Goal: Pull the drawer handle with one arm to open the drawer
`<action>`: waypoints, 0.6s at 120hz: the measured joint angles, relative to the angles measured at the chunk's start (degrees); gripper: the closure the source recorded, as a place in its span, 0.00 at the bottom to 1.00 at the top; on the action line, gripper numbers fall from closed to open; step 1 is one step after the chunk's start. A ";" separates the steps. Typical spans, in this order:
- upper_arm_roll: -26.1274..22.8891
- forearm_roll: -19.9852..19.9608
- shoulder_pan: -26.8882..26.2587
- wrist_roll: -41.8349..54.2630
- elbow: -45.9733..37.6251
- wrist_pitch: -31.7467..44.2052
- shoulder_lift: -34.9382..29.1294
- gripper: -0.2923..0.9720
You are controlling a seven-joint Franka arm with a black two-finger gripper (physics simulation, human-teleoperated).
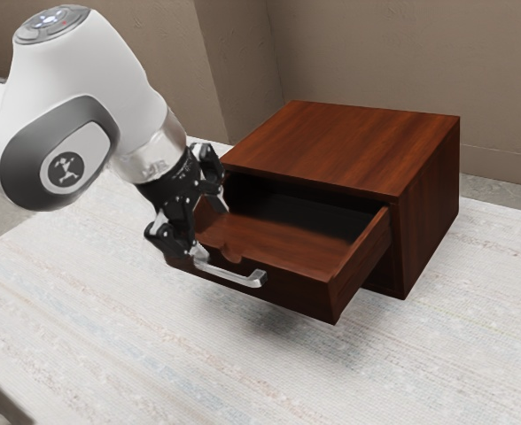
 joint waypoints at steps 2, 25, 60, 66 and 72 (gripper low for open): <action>-0.60 -0.42 -0.01 0.00 1.74 -0.92 0.27 0.36; 0.77 -7.33 0.11 10.72 30.50 -21.66 5.50 0.29; 9.81 -3.87 3.06 51.69 27.00 -26.92 16.41 0.26; 10.11 -3.61 3.92 57.06 26.12 -26.73 16.35 0.26; 10.27 -3.43 4.90 62.00 25.76 -26.58 16.37 0.26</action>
